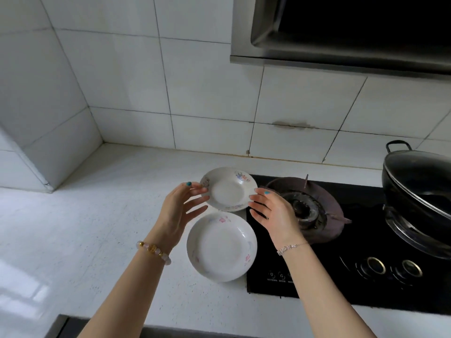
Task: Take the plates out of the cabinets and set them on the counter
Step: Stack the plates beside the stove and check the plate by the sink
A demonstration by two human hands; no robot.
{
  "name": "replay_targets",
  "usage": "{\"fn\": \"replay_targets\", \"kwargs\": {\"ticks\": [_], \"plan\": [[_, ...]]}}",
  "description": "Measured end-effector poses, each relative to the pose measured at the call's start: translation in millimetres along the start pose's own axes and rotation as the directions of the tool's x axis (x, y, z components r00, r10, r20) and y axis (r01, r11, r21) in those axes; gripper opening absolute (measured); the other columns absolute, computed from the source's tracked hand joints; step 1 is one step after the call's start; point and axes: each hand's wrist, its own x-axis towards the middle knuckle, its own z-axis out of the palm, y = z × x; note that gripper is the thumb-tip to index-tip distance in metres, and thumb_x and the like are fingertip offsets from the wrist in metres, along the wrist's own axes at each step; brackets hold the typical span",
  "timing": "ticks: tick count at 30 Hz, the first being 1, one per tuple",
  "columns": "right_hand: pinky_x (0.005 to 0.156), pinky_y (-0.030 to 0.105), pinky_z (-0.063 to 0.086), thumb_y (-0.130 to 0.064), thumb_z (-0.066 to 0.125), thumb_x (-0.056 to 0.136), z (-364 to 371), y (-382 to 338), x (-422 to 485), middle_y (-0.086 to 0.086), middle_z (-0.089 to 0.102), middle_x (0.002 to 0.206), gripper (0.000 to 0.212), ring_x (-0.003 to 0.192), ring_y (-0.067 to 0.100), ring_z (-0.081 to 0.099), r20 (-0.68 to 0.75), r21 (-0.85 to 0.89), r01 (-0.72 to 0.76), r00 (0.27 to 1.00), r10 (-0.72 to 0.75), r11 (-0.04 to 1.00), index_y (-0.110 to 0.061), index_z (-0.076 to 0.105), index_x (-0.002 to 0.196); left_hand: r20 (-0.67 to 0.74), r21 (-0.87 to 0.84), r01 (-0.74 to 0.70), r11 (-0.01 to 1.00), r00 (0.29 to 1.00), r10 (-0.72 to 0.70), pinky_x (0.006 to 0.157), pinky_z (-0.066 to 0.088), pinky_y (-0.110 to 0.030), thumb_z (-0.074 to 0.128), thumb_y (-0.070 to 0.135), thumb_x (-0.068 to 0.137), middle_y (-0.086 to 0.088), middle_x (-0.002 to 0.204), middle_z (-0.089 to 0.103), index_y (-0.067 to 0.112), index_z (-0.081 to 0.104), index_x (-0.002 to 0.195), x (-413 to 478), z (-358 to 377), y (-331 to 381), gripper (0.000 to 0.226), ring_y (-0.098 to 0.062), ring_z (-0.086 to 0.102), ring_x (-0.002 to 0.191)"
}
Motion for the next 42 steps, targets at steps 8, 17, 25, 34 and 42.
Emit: {"fn": "replay_targets", "kwargs": {"ticks": [8, 17, 25, 34, 42], "plan": [[0.069, 0.026, 0.051, -0.01, 0.044, 0.094, 10.6, -22.0, -3.2, 0.005, 0.069, 0.078, 0.022, 0.073, 0.016, 0.065, 0.218, -0.102, 0.035, 0.976, -0.012, 0.994, -0.01, 0.066, 0.091, -0.173, 0.012, -0.176, 0.984, 0.969, 0.176, 0.086, 0.053, -0.04, 0.04, 0.02, 0.097, -0.005, 0.088, 0.07, 0.011, 0.062, 0.092, -41.3, 16.8, 13.6, 0.024, -0.025, 0.066, 0.09], [0.078, 0.029, 0.049, -0.012, 0.041, 0.095, 20.1, 7.8, -47.3, 0.002, 0.07, 0.081, 0.027, 0.077, 0.015, 0.066, 0.57, -0.278, -0.029, 0.8, 0.189, 0.96, -0.013, 0.068, 0.092, -0.572, 0.079, -0.286, 0.955, 0.772, 0.279, 0.084, 0.054, -0.038, 0.04, 0.019, 0.098, -0.003, 0.085, 0.072, 0.013, 0.063, 0.092, -163.2, 5.6, -26.4, 0.025, -0.025, 0.068, 0.09], [0.079, 0.03, 0.051, -0.013, 0.038, 0.098, 72.7, 55.5, -148.6, 0.006, 0.07, 0.089, 0.029, 0.086, 0.02, 0.066, 0.819, -0.41, -0.037, 0.425, 0.386, 0.911, -0.011, 0.067, 0.095, -0.868, 0.158, -0.365, 0.917, 0.392, 0.305, 0.082, 0.054, -0.035, 0.043, 0.018, 0.096, -0.002, 0.085, 0.072, 0.011, 0.063, 0.093, -313.9, -27.9, -36.3, 0.022, -0.02, 0.07, 0.081], [0.078, 0.03, 0.052, -0.016, 0.036, 0.101, 130.0, 98.6, -259.7, 0.007, 0.07, 0.095, 0.03, 0.093, 0.022, 0.066, 0.874, -0.476, 0.043, 0.13, 0.468, 0.878, -0.013, 0.065, 0.097, -0.953, 0.228, -0.442, 0.868, 0.081, 0.291, 0.083, 0.052, -0.04, 0.035, 0.018, 0.099, -0.003, 0.085, 0.071, 0.012, 0.063, 0.09, -440.5, -61.3, -42.7, 0.03, -0.023, 0.067, 0.085], [0.076, 0.031, 0.053, -0.012, 0.043, 0.096, 186.9, 160.0, -364.1, 0.005, 0.071, 0.085, 0.024, 0.085, 0.019, 0.067, 0.839, -0.544, 0.037, 0.017, 0.544, 0.838, -0.011, 0.067, 0.093, -0.98, 0.194, -0.496, 0.847, -0.053, 0.193, 0.08, 0.053, -0.036, 0.036, 0.017, 0.098, -0.005, 0.086, 0.071, 0.01, 0.064, 0.09, -538.1, -129.6, -49.2, 0.029, -0.023, 0.067, 0.086]]}}
